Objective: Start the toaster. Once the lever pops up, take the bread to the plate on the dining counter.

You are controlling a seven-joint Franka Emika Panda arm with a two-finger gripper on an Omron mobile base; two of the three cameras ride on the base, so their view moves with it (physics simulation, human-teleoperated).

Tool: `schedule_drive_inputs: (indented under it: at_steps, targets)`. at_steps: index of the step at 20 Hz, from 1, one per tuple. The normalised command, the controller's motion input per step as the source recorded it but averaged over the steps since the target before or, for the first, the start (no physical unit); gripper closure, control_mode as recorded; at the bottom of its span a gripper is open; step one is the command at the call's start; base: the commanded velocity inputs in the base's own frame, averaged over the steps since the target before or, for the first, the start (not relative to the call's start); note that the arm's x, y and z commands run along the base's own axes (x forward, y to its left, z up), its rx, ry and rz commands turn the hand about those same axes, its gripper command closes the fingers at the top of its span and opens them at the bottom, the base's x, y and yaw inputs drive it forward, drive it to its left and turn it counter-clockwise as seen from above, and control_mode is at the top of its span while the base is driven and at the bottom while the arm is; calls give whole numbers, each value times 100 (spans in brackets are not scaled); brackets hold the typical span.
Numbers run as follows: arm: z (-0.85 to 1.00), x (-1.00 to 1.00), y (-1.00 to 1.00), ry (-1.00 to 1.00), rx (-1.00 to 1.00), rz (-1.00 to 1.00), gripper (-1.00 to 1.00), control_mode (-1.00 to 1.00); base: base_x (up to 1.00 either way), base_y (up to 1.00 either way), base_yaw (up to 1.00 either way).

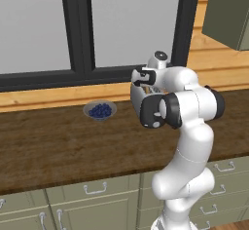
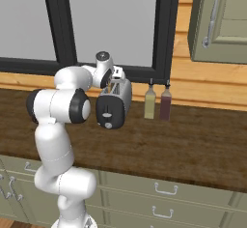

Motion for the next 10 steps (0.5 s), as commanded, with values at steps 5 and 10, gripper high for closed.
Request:
schedule_drive_inputs:
  at_steps: [5,10]
  targets:
    - [0,0,0,0,0,0,100,-100,0,0,0]
    - [0,0,0,0,0,0,100,-100,0,0,0]
